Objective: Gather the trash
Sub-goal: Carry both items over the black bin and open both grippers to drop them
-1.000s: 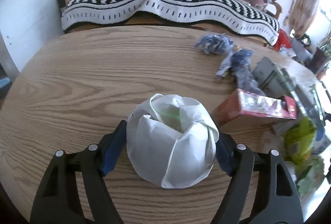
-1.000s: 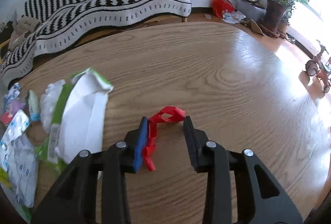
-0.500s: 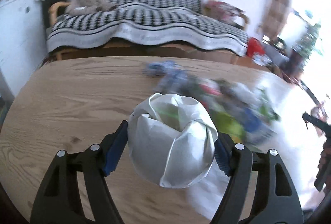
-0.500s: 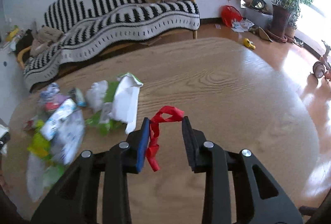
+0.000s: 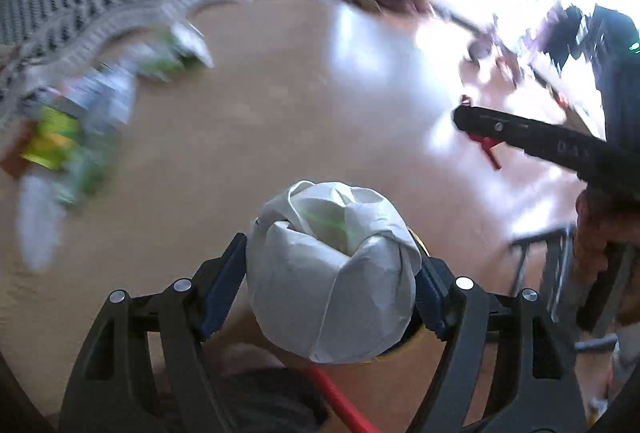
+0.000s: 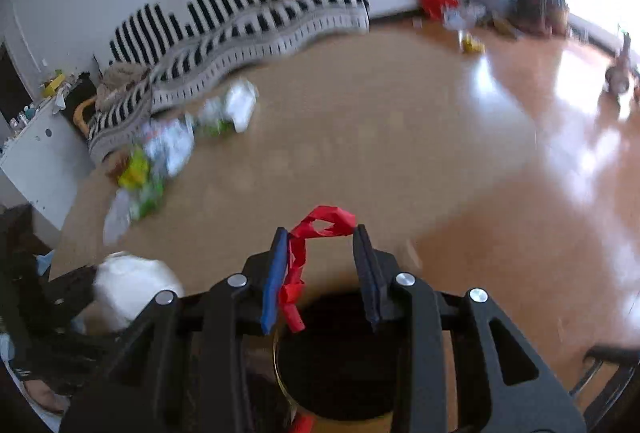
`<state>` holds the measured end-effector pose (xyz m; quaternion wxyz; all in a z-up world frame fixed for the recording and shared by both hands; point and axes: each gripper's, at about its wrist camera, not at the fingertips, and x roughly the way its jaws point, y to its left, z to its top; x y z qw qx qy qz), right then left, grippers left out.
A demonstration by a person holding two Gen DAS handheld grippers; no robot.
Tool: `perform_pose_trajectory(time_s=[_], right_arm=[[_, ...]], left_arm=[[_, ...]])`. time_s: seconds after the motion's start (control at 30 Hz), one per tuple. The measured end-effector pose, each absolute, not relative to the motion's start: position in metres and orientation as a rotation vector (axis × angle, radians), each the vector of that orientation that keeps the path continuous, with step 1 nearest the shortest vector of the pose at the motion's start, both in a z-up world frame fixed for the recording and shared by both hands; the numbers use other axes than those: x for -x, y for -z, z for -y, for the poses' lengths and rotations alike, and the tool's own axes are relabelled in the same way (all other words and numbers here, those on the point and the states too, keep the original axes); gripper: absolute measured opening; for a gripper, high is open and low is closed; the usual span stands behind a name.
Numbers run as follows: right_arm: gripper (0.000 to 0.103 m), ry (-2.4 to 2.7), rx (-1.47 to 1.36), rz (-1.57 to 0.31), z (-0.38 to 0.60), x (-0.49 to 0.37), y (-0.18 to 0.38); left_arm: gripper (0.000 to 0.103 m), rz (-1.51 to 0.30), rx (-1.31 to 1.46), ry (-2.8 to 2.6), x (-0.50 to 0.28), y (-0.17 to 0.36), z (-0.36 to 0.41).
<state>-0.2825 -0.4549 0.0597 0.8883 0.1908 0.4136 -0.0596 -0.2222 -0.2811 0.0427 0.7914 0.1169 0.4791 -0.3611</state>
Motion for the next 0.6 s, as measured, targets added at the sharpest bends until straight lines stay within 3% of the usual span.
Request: perform_pose_trajectory(time_s=[0.37,0.6], right_arm=[[0.034,0.178,-0.613,-1.064,0.481,0.317,0.076],[0.034,0.156,-0.665,-1.096,0.488,0.32,0.104]], left_arm=[[0.073,-1.206,-0.435,0.805,0.232,0.078,0.339],[0.074,-1.257,-0.444,0.82,0.22,0.095,0.347]])
